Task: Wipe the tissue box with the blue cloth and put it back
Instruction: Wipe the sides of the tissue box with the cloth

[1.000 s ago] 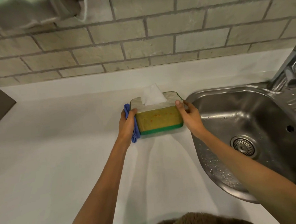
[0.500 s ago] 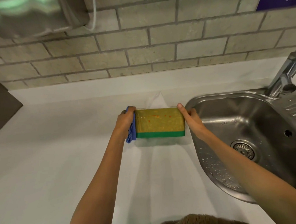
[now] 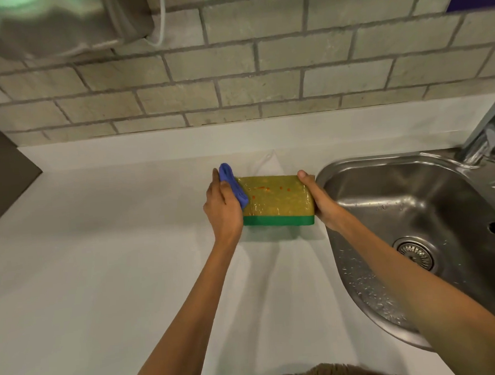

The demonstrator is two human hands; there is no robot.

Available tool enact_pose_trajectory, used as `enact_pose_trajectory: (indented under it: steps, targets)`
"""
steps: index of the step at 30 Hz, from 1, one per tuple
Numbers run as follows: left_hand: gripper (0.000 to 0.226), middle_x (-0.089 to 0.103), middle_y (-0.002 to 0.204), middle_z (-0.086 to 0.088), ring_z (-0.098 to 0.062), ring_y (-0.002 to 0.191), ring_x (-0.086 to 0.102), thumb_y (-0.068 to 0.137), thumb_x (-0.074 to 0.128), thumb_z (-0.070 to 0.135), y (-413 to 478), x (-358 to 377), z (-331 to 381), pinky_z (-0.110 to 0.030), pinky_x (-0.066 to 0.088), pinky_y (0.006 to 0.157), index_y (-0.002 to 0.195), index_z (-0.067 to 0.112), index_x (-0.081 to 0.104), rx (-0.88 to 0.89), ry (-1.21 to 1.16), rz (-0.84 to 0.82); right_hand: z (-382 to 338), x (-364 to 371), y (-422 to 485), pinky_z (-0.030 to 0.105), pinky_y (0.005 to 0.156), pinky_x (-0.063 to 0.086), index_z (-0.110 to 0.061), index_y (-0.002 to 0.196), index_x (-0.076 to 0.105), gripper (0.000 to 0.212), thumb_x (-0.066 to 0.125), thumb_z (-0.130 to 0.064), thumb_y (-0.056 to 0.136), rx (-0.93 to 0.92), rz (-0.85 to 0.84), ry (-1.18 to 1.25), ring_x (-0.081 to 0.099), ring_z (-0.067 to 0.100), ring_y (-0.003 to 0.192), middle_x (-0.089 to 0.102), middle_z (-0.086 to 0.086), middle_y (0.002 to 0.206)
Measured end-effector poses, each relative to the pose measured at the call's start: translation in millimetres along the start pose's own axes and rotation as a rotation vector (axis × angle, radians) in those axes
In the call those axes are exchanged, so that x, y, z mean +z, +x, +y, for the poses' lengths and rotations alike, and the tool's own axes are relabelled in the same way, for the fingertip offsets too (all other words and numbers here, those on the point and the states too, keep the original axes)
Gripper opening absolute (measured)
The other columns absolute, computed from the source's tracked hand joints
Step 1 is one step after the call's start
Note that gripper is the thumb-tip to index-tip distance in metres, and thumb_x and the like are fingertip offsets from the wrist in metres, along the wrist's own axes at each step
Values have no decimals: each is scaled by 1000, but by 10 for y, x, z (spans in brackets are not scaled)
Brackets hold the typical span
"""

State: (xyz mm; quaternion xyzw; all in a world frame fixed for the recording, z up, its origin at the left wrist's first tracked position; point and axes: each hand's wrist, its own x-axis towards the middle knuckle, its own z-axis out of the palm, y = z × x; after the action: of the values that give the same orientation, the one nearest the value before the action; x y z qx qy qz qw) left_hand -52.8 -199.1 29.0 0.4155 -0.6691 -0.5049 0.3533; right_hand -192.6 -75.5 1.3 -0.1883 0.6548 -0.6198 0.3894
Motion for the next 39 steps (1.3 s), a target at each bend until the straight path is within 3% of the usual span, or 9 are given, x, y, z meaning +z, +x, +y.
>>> enact_pose_trajectory:
  steps: [4,10,16,21,25,27,30,36,39]
  targets:
    - [46,37,150,-11,-39,129,36,96,36,26,-176,132,-11,-47,34,105,141,22,42,349,420,102,1,29,37,25,74,50,-21,129,45,90,56,-72,57,46,16,28,62,11,99,62,0,114]
    - [42,48,142,-17,-45,119,48,92,46,23,-261,77,-319,-47,44,94,133,16,54,733,690,53,-8,2,104,28,74,51,-30,105,55,64,56,-74,59,63,41,25,64,14,96,66,-2,104]
    - [40,47,141,-20,-46,117,46,91,50,15,-124,102,-174,-50,45,95,131,13,56,537,566,129,-13,11,123,34,83,49,-33,96,52,64,56,-76,49,101,43,15,62,16,96,64,-1,102]
    - [42,53,138,-18,-47,121,49,91,47,22,-263,330,-83,-53,45,96,131,15,57,705,719,75,-10,9,138,37,91,50,-24,117,53,88,59,-78,48,106,54,8,63,19,103,65,3,112]
    - [41,55,135,-18,-46,115,53,90,47,21,-359,92,-372,-50,49,92,128,13,60,839,790,31,0,-23,158,37,90,51,-25,108,58,56,55,-67,72,117,79,2,64,20,100,66,4,109]
    - [40,53,136,-21,-47,113,52,89,50,18,-276,26,-364,-48,47,93,128,12,59,763,748,81,-7,-31,149,34,83,51,-29,97,56,44,54,-66,74,126,77,-4,63,17,96,65,2,103]
    - [41,51,138,-21,-48,118,48,89,54,12,-162,184,-144,-51,44,95,130,12,57,606,655,154,-13,-8,136,32,79,49,-28,96,53,47,53,-68,72,133,65,3,62,17,95,63,1,103]
    - [44,58,132,-17,-41,121,50,89,42,28,-498,421,-212,-52,47,94,128,15,59,881,785,23,-22,-20,141,34,85,50,-20,118,55,69,54,-70,71,141,66,11,63,18,100,67,3,109]
    - [43,56,135,-16,-39,120,48,90,44,29,-481,160,-450,-49,47,93,128,18,60,888,820,24,-28,-42,138,36,90,50,-19,120,55,69,54,-69,72,150,61,6,62,20,100,65,3,106]
